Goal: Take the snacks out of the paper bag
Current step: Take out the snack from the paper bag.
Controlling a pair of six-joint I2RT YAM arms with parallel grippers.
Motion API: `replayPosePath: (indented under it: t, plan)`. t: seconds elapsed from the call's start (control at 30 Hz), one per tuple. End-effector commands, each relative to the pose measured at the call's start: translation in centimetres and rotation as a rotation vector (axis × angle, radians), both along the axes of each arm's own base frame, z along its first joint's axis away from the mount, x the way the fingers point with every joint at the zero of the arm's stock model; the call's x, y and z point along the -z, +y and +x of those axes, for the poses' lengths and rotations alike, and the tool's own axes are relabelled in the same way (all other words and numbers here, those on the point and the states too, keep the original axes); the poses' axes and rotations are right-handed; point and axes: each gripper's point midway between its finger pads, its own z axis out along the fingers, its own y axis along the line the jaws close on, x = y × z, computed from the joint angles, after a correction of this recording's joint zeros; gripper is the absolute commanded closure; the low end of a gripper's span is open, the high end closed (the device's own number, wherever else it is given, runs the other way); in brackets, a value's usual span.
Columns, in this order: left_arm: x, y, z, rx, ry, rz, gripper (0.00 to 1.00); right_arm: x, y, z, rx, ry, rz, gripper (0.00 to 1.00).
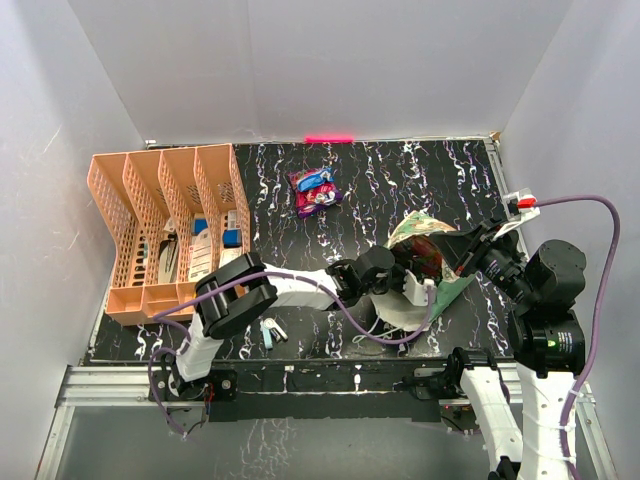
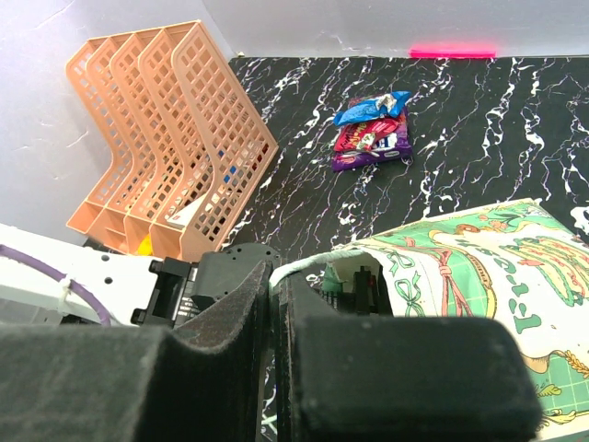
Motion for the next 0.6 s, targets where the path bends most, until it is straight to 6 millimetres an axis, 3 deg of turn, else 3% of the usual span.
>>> replayPosePath:
  t: [0.0,0.4,0.57]
  plan:
    - [-0.8,-0.6,1.1,-0.008,-0.005,-0.008,0.75,-3.1,0.4,-0.4,-0.026,-0.112,0.011,0.93]
    - [-0.3,0.6,0.9,0.012,-0.041,0.07,0.64,-3.1,0.4,-0.3,-0.024,-0.112,0.007,0.93]
    - [0.2,0.5,2.9,-0.051,-0.084,0.077,0.64,-3.2,0.6,-0.4,-0.034,-0.112,0.015,0.93]
